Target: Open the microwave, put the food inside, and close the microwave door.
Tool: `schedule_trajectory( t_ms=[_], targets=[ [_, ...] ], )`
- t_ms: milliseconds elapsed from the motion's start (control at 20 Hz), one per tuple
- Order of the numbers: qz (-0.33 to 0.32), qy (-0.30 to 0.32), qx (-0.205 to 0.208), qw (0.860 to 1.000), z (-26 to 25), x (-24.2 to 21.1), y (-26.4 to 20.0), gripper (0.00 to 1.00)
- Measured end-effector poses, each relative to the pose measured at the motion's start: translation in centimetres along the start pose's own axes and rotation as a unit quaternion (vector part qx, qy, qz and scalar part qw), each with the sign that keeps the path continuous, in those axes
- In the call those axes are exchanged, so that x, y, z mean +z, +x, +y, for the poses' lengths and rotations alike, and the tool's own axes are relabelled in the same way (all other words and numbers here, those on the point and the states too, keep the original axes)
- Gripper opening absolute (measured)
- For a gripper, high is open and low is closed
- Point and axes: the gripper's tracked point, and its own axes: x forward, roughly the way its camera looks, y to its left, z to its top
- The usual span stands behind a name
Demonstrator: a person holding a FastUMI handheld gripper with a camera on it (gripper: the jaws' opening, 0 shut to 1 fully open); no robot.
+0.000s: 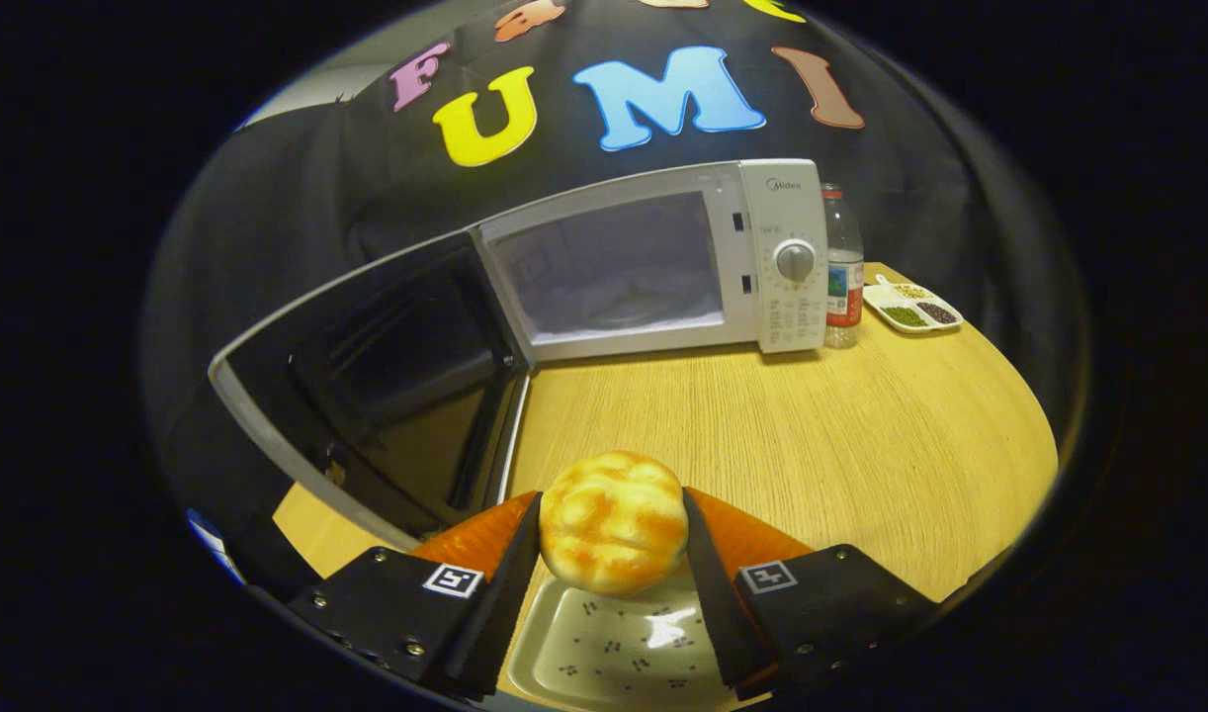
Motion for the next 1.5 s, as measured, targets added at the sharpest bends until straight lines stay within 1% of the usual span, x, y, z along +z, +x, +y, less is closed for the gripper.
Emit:
schedule_trajectory(
  t_ms=[150,300,700,850,1000,1200,1350,1500],
  targets=[
    [-0.035,0.032,0.013,0.999,0.3,4.0,2.3,0.79],
    [-0.058,0.053,0.024,0.997,0.4,7.0,4.6,0.79],
    [-0.097,0.066,0.055,0.992,2.2,12.2,10.9,0.79],
    [-0.114,0.066,0.061,0.989,2.7,13.7,13.2,0.79],
    [-0.115,0.07,0.056,0.989,2.7,14.3,16.0,0.79],
    [-0.123,0.083,0.038,0.988,1.7,15.2,19.8,0.79],
    [-0.123,0.097,0.027,0.987,0.9,15.2,22.4,0.79],
    [-0.123,0.097,0.01,0.988,0.2,15.0,24.2,0.79]
  ],
)
